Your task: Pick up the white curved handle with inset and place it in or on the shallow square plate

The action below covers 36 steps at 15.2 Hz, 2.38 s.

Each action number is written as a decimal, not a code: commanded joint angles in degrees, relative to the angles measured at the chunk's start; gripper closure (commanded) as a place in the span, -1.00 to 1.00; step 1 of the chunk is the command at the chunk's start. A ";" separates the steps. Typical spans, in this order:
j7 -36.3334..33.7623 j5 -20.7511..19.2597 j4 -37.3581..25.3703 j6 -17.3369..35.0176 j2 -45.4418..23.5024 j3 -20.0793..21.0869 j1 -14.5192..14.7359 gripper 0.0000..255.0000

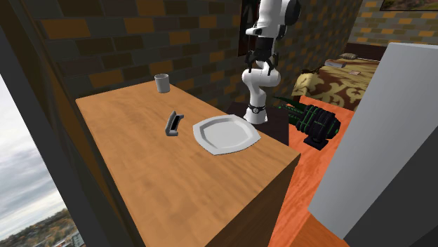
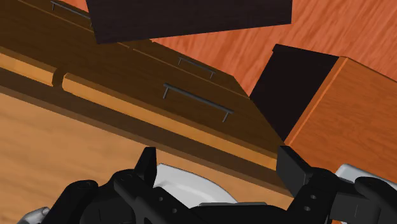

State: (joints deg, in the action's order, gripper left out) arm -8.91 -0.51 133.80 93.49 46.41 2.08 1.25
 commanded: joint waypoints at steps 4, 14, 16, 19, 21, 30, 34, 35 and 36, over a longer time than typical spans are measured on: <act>5.27 -1.86 -1.04 2.06 -3.72 -3.96 -0.50 -1.00; 22.68 -4.38 -10.04 7.88 -20.68 -15.98 -0.99 -1.00; 26.27 -3.99 -12.84 8.65 -24.78 -18.15 -0.92 -1.00; 31.78 -2.69 -17.68 9.41 -31.36 -21.17 -0.91 -1.00; 35.54 -1.36 -21.35 9.61 -36.02 -22.96 -1.06 -1.00; 51.74 7.86 -43.24 6.33 -59.65 -27.32 -5.46 -1.00; 57.10 12.06 -57.15 2.08 -71.52 -26.86 -9.90 -1.00; 58.14 13.00 -61.35 0.65 -74.73 -26.54 -11.25 -1.00; 59.05 13.91 -65.99 -1.00 -78.11 -26.15 -12.71 -1.00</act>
State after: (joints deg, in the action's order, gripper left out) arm 49.12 12.43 72.12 93.92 -28.32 -24.40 -10.18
